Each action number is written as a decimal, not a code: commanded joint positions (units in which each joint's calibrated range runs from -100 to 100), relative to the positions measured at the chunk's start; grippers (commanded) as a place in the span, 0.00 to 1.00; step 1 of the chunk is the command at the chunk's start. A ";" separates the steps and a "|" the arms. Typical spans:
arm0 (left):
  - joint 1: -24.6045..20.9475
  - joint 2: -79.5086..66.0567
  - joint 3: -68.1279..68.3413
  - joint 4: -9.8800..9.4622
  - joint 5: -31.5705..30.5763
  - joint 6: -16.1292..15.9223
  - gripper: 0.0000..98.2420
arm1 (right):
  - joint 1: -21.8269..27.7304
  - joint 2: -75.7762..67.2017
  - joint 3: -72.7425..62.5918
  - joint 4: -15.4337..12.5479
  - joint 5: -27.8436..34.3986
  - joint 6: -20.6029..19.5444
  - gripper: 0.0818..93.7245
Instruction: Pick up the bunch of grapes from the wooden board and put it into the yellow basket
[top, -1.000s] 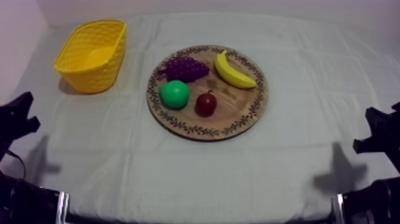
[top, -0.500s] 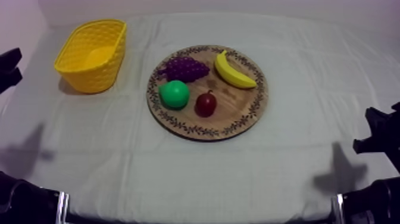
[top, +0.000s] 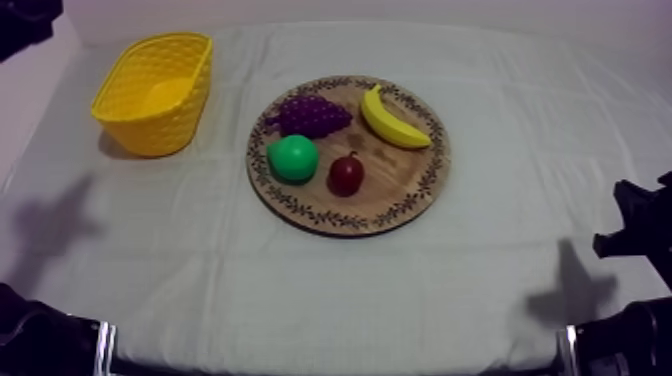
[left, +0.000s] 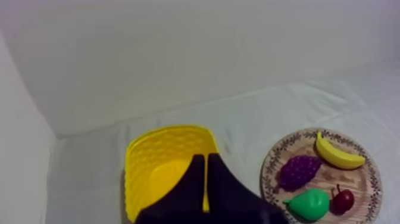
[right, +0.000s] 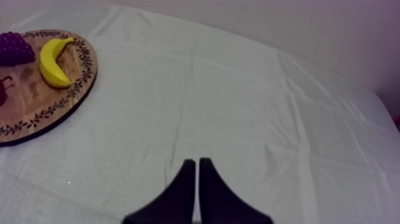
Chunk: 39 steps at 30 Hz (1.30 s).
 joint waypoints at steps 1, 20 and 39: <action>0.89 4.85 -5.81 0.01 0.54 -0.15 0.00 | 0.01 -0.02 -0.01 0.01 -0.03 0.01 0.00; 6.95 26.97 -22.54 0.29 5.83 -3.14 0.00 | 0.01 -0.02 -0.01 0.01 -0.03 0.01 0.00; 10.96 46.43 -40.69 1.45 21.59 -8.45 0.00 | 0.01 -0.02 -0.01 0.01 -0.03 0.01 0.00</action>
